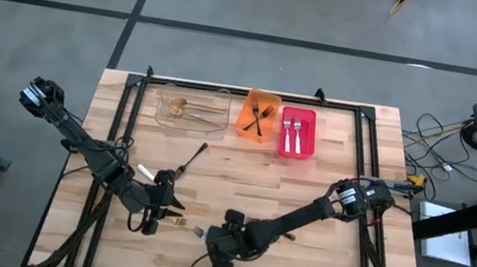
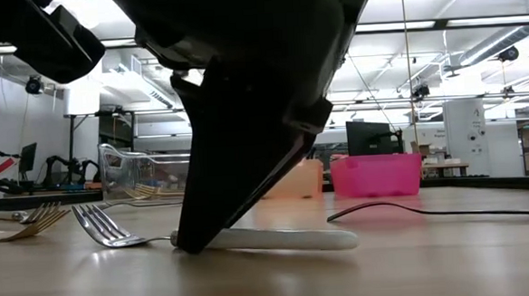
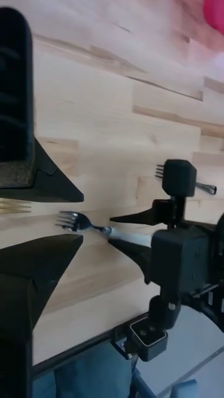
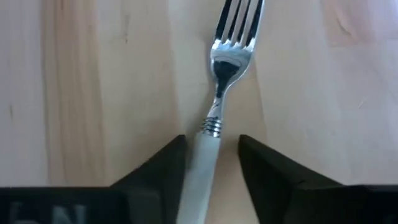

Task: Sort silverware by color (type)
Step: Put the white fork into the red bin

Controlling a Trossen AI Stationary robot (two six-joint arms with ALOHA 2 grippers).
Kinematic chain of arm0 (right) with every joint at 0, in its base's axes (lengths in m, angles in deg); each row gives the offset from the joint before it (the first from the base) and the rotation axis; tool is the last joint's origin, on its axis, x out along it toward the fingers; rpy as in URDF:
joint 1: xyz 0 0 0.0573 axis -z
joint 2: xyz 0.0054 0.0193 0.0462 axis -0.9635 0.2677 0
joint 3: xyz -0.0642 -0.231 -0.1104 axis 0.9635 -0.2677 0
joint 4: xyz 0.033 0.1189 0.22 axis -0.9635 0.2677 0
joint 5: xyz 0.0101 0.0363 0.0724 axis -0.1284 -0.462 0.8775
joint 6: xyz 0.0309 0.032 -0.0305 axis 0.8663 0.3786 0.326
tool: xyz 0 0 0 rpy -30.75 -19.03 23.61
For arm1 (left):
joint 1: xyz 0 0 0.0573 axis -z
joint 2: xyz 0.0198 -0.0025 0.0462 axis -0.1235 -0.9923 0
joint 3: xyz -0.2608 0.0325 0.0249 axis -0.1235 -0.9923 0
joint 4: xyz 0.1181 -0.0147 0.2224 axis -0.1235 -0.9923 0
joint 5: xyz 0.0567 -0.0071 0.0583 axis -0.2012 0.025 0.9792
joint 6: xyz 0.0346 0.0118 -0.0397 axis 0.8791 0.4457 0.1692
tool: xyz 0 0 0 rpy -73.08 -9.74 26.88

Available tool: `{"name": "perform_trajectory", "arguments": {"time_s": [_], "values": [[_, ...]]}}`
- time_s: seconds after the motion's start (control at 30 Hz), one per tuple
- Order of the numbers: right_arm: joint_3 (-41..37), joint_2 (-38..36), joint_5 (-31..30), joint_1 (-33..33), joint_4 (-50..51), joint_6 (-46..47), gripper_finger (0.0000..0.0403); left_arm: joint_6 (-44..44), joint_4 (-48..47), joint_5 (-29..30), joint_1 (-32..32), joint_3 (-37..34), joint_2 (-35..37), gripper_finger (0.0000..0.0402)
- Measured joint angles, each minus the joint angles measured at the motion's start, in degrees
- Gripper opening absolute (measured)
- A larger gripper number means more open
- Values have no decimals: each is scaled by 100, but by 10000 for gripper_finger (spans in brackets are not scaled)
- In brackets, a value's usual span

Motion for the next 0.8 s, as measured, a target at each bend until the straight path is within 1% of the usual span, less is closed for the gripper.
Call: {"name": "perform_trajectory", "arguments": {"time_s": [0.17,0.23,0.37,0.53,0.67,0.8], "values": [[-31,0,152,59,-49,1,46,78,79,0,0,0,0,75],[-31,8,191,65,-152,-7,27,149,185,1,0,2,0,75],[-25,5,295,71,-303,-114,27,391,367,-17,0,8,10,75],[48,-192,418,72,49,-259,20,945,145,-60,0,275,83,75],[70,-422,407,88,389,-302,8,1709,-108,-56,-7,669,88,75],[86,-816,371,164,549,-267,6,2559,-591,-42,-7,1042,135,75]]}}
